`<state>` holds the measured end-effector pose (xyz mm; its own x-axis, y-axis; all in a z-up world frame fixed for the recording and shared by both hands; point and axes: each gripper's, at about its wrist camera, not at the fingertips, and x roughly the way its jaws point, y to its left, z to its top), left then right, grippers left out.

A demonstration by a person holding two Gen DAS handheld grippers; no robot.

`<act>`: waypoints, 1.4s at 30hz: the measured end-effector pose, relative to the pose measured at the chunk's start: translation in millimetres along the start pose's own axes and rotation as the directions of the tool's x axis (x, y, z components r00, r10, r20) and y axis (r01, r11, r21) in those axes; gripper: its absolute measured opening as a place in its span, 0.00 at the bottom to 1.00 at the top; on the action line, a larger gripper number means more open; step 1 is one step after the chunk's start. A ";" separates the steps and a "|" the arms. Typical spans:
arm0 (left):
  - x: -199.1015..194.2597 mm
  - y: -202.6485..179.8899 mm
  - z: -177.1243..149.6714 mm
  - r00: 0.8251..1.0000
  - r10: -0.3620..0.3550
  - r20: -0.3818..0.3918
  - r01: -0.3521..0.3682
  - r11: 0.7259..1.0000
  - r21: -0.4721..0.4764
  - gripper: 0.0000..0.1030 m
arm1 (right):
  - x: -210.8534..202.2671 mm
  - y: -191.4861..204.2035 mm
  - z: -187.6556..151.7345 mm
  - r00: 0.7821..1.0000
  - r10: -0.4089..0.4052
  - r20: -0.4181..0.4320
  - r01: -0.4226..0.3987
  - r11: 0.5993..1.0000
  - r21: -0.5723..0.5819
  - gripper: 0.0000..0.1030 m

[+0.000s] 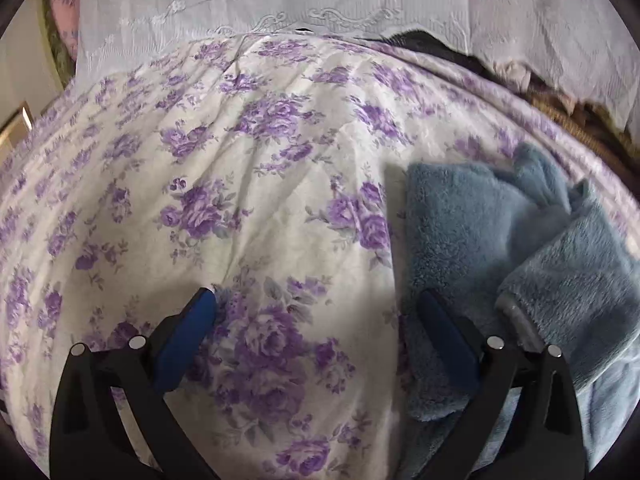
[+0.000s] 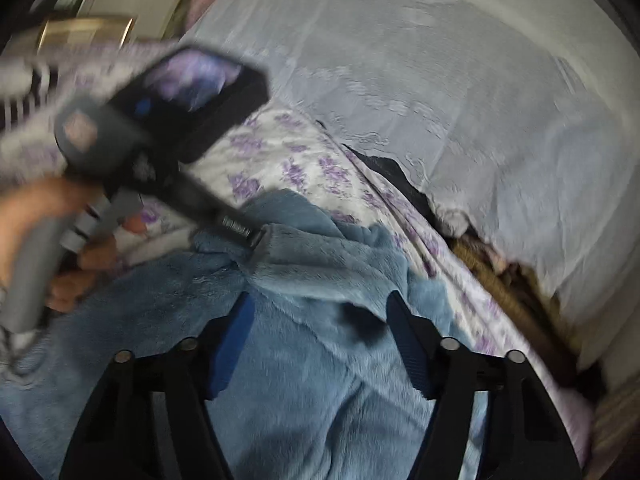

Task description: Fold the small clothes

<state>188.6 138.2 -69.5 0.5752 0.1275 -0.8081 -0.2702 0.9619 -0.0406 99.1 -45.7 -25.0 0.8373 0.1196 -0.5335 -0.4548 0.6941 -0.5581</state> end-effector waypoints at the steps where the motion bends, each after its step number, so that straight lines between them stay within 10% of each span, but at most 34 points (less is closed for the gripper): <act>1: -0.3 4.4 1.8 1.000 -0.015 -0.001 0.015 1.000 -0.018 0.96 | 7.0 3.1 2.5 1.000 -0.009 -0.008 0.009 0.999 -0.031 0.63; 3: 3.1 3.8 3.2 1.000 -0.016 -0.006 0.016 1.000 -0.019 0.96 | 19.1 7.1 5.9 0.999 -0.027 -0.031 0.025 0.997 -0.075 0.51; 6: 4.3 -3.1 1.3 1.000 0.014 -0.001 -0.014 1.000 0.013 0.96 | 37.7 2.6 11.9 0.996 -0.019 -0.082 0.014 0.998 -0.064 0.04; 11: 2.7 -6.9 -0.5 1.000 0.028 0.003 -0.028 0.999 0.036 0.96 | 25.9 -74.2 -4.3 0.997 0.066 -0.042 -0.046 0.926 0.375 0.03; 15: 2.6 -11.2 -1.8 0.999 0.045 0.007 -0.045 0.997 0.056 0.96 | 33.9 -166.9 -104.7 0.986 0.127 -0.113 0.022 0.561 0.827 0.04; 21: -10.6 -10.6 0.0 0.998 0.044 0.048 -0.048 0.996 0.070 0.96 | 43.1 -203.8 -198.8 0.954 0.297 0.038 -0.095 0.181 0.979 0.08; 24: -39.9 -8.4 10.4 0.994 -0.015 0.111 0.009 0.999 0.048 0.96 | 15.6 -215.8 -171.7 0.984 0.172 0.042 -0.094 0.308 0.947 0.08; 27: -58.3 -28.5 24.2 0.986 -0.122 0.114 0.114 0.991 0.074 0.96 | 23.4 -214.3 -132.4 0.977 0.211 0.033 -0.124 0.436 0.892 0.08; 32: -37.9 -100.7 32.2 0.995 -0.058 0.081 0.037 0.969 0.243 0.96 | 69.0 -201.1 -82.6 0.975 0.221 -0.034 -0.096 0.551 0.829 0.08; 36: 30.5 -123.0 16.1 1.000 -0.025 -0.007 0.026 0.962 0.272 0.96 | 137.5 -184.1 -100.2 0.943 0.279 -0.185 -0.013 0.583 0.813 0.11; 40: 12.6 -103.1 23.6 0.997 -0.068 0.033 0.060 0.979 0.196 0.96 | 125.2 -193.0 -113.8 0.959 0.270 -0.085 -0.063 0.495 0.866 0.13; 42: -7.1 -97.0 19.1 0.994 -0.077 0.081 0.060 0.979 0.197 0.95 | 95.3 -191.2 -107.1 0.975 0.215 -0.049 -0.074 0.530 0.845 0.16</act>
<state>225.5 48.6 -48.5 0.6549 0.0723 -0.7523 -0.0783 0.9966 0.0276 233.3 -242.9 -37.1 0.7038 0.2312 -0.6717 -0.0470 0.9586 0.2808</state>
